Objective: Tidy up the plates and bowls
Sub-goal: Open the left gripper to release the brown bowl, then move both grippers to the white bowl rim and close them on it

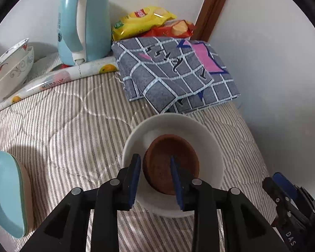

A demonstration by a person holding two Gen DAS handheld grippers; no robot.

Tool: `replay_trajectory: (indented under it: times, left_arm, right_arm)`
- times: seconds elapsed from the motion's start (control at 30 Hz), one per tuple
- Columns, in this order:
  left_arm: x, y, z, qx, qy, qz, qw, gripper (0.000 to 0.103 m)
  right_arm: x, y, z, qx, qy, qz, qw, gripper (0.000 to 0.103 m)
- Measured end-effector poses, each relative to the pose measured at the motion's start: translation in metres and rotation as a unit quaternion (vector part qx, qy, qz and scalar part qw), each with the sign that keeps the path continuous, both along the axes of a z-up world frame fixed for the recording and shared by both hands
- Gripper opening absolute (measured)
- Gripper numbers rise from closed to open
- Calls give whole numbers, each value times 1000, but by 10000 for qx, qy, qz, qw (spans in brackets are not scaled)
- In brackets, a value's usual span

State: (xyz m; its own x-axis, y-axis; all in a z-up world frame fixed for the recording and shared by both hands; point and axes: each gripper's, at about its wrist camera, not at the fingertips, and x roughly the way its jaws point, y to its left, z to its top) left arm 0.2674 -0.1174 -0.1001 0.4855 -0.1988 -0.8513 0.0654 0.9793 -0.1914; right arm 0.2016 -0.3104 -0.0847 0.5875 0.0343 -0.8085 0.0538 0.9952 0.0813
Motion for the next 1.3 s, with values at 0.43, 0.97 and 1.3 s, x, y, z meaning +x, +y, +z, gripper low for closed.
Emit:
replay_trajectory:
  times: [0.43,0.97,1.3]
  left_arm:
    - [2,36,5,21,40,428,9991,28]
    - [13,37,-18,34,382,422,9984,28]
    - [22,33,-27,50,482,376,9981,28]
  right_arm:
    - [32,30,1,297,39,457,9985,36]
    - [69,58,-31,307,549,729,9954,36]
    - [81,65,-43,70,842,677,9941,35]
